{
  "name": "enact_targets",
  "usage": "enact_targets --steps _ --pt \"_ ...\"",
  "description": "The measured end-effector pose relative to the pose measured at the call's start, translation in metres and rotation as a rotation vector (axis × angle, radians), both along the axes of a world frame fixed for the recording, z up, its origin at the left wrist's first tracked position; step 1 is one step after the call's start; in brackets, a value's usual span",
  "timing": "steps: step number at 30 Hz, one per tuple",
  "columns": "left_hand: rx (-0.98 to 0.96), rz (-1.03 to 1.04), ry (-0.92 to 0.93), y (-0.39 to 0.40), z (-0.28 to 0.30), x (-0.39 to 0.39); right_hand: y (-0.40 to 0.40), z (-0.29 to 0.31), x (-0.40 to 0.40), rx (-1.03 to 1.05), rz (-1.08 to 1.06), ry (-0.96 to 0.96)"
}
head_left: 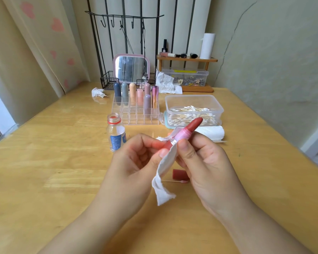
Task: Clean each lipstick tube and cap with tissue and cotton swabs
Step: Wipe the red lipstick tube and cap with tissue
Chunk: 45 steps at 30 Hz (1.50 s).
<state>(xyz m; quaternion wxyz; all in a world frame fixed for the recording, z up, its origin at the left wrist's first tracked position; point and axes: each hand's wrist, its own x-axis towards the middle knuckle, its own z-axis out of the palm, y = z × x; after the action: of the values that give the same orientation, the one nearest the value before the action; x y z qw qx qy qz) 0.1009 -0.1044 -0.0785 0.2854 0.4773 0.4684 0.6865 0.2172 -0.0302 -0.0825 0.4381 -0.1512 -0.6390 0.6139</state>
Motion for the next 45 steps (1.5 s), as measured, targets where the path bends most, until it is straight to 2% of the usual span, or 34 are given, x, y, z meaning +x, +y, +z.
enact_targets --steps 3,8,12,14,16,20,23,26,30,33,37,42,45 --pt "-0.016 0.041 0.103 0.000 -0.003 -0.001 -0.002 0.000 -0.001 0.023 -0.022 -0.013" --pt "-0.004 0.256 0.419 0.001 -0.010 -0.004 -0.003 -0.002 -0.003 -0.001 -0.094 -0.113" --pt "0.042 0.375 0.701 0.004 -0.010 -0.006 -0.007 -0.005 -0.006 0.027 -0.229 -0.161" --pt "0.054 0.379 0.778 0.005 -0.012 -0.010 -0.007 -0.003 -0.005 0.014 -0.293 -0.155" --pt "0.003 0.333 0.713 0.005 -0.012 -0.012 -0.007 0.000 -0.004 -0.007 -0.318 -0.137" --pt "-0.170 0.214 0.298 0.007 -0.012 -0.012 -0.002 0.005 0.001 0.113 -0.378 -0.208" --pt "-0.234 0.269 0.166 0.014 -0.016 -0.023 0.012 0.009 0.011 0.181 -0.409 -0.275" --pt "-0.285 0.316 0.216 0.017 -0.021 -0.033 0.030 0.011 0.023 0.338 -0.507 -0.405" --pt "-0.336 0.367 0.449 0.019 -0.030 -0.037 0.044 0.011 0.034 0.631 -0.624 -0.619" --pt "-0.376 0.449 0.612 0.021 -0.033 -0.038 0.047 0.012 0.038 0.741 -0.645 -0.750" --pt "-0.461 0.455 0.658 0.025 -0.036 -0.040 0.049 0.019 0.042 0.792 -0.605 -0.889" --pt "-0.478 0.439 0.703 0.027 -0.037 -0.038 0.037 0.028 0.045 0.711 -0.371 -0.928" --pt "-0.494 0.438 0.709 0.029 -0.038 -0.037 0.027 0.020 0.034 0.705 -0.256 -1.064"
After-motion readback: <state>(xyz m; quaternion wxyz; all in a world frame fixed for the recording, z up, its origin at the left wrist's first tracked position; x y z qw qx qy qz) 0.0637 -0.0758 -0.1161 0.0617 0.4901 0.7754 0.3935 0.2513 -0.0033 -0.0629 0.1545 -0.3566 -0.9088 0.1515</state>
